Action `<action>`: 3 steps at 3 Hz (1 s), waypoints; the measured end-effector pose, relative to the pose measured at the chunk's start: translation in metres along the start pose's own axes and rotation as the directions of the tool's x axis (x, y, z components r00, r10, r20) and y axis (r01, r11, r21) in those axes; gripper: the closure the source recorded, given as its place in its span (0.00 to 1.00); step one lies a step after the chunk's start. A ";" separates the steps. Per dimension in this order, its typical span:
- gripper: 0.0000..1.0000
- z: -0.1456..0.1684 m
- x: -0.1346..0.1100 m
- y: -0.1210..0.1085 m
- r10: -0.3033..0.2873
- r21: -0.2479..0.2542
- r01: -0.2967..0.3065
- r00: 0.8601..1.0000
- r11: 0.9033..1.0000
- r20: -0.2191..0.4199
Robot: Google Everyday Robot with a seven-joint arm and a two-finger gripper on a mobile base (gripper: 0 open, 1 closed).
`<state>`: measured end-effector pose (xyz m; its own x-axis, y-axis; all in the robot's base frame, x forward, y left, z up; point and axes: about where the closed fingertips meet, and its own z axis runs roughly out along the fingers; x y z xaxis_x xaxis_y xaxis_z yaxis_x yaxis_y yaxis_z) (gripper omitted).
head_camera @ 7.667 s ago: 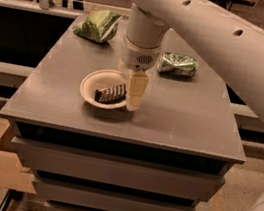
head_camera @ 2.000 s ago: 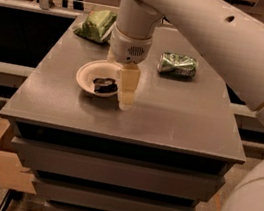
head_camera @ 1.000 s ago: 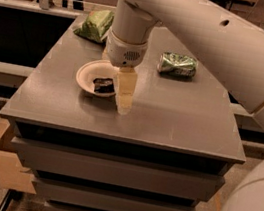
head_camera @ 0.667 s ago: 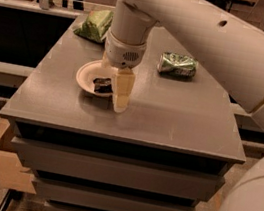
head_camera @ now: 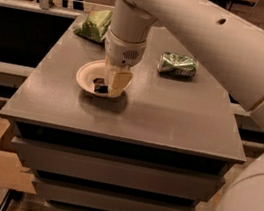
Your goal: Pick rxbar chocolate from paper bowl and place on counter
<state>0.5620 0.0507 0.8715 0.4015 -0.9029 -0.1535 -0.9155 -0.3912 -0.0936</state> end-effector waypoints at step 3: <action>1.00 -0.018 0.001 -0.003 -0.014 0.027 0.015 0.999 1.000 -0.032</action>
Offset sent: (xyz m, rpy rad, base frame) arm 0.0000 -0.0066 0.0211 -0.0334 -0.0309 0.0093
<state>0.5647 0.0480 0.8897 0.4132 -0.9027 -0.1203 -0.9085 -0.3995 -0.1227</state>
